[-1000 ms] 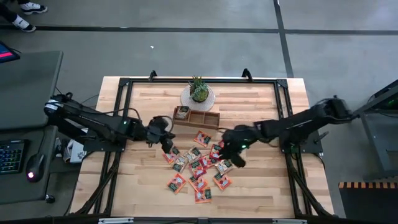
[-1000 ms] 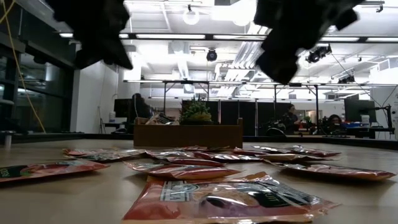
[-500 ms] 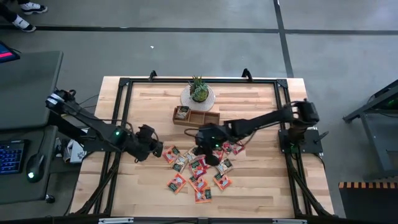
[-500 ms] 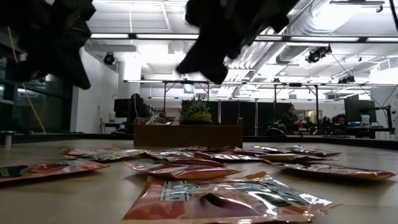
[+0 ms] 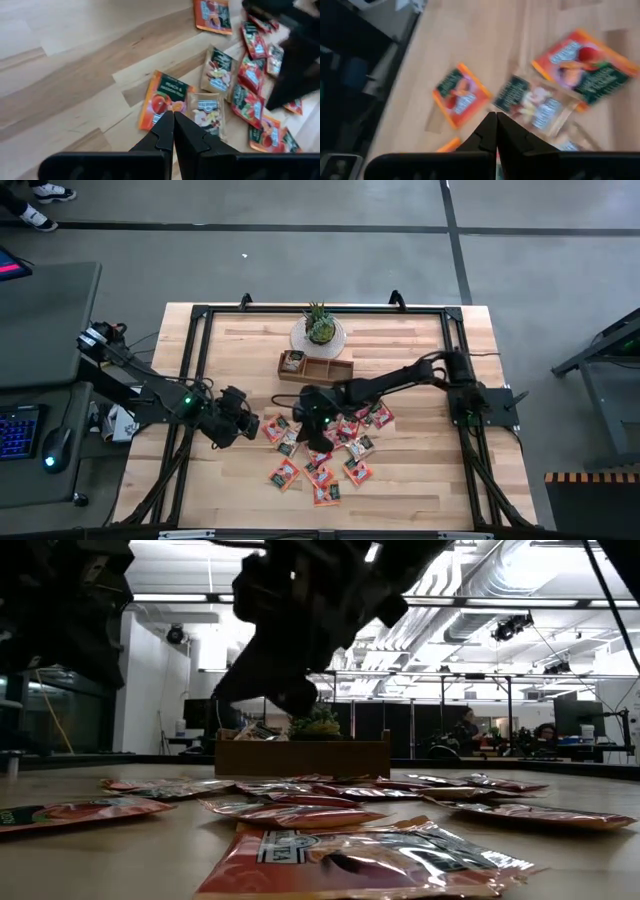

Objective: Pick & Place Tea
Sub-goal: Put the left brown tea bag into the left section of the wooden organizer

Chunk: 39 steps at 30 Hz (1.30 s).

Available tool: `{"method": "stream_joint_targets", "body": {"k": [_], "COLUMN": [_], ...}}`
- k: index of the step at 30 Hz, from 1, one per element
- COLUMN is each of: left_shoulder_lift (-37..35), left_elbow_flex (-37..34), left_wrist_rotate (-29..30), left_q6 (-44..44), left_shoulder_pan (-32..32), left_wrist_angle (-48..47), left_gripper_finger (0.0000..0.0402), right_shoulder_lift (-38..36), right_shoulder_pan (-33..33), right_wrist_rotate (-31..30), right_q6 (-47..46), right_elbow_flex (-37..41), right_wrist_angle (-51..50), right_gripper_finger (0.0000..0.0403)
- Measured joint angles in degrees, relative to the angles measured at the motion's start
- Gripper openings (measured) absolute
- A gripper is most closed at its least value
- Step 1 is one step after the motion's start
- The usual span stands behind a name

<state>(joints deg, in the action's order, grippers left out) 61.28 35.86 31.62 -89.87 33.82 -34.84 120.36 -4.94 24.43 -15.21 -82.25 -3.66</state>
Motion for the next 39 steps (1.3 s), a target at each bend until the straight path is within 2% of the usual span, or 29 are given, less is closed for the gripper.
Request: {"method": "stream_joint_targets", "body": {"k": [5,11,18,20,26,31,39], "left_shoulder_lift": [-0.01,0.33,4.46,7.14,13.94,17.13,24.72], "left_elbow_flex": [0.0,0.01,0.02,0.07,-0.05,0.02,0.02], "left_wrist_rotate": [-2.67,-5.52,-8.48,-9.55,-13.49,-13.35,-18.19], "left_q6": [1.92,3.43,14.98,15.62,8.85,13.28,13.41], "left_shoulder_pan": [0.04,-0.02,-0.04,-0.07,-0.07,-0.64,-3.92], "left_wrist_angle": [0.24,1.89,13.36,15.61,16.48,28.23,34.37], "left_gripper_finger": [0.0009,0.0009,0.0003,0.0002,0.0001,0.0,0.0], "right_shoulder_lift": [2.01,1.81,1.79,1.79,1.79,1.79,1.79], "right_shoulder_pan": [0.3,0.55,0.4,0.39,0.46,0.45,0.51], "right_wrist_rotate": [-0.63,-2.66,-4.55,-4.63,-4.61,-4.59,-4.57], "right_q6": [-3.51,-2.15,1.07,0.75,0.21,0.24,0.23], "right_elbow_flex": [-0.4,-0.05,-0.07,-0.07,-0.07,-0.07,-0.07], "right_wrist_angle": [-0.85,0.7,1.46,1.06,0.41,-0.01,-0.56], "right_gripper_finger": [0.0021,0.0082,0.0132,0.0137,0.014,0.014,0.014]}}
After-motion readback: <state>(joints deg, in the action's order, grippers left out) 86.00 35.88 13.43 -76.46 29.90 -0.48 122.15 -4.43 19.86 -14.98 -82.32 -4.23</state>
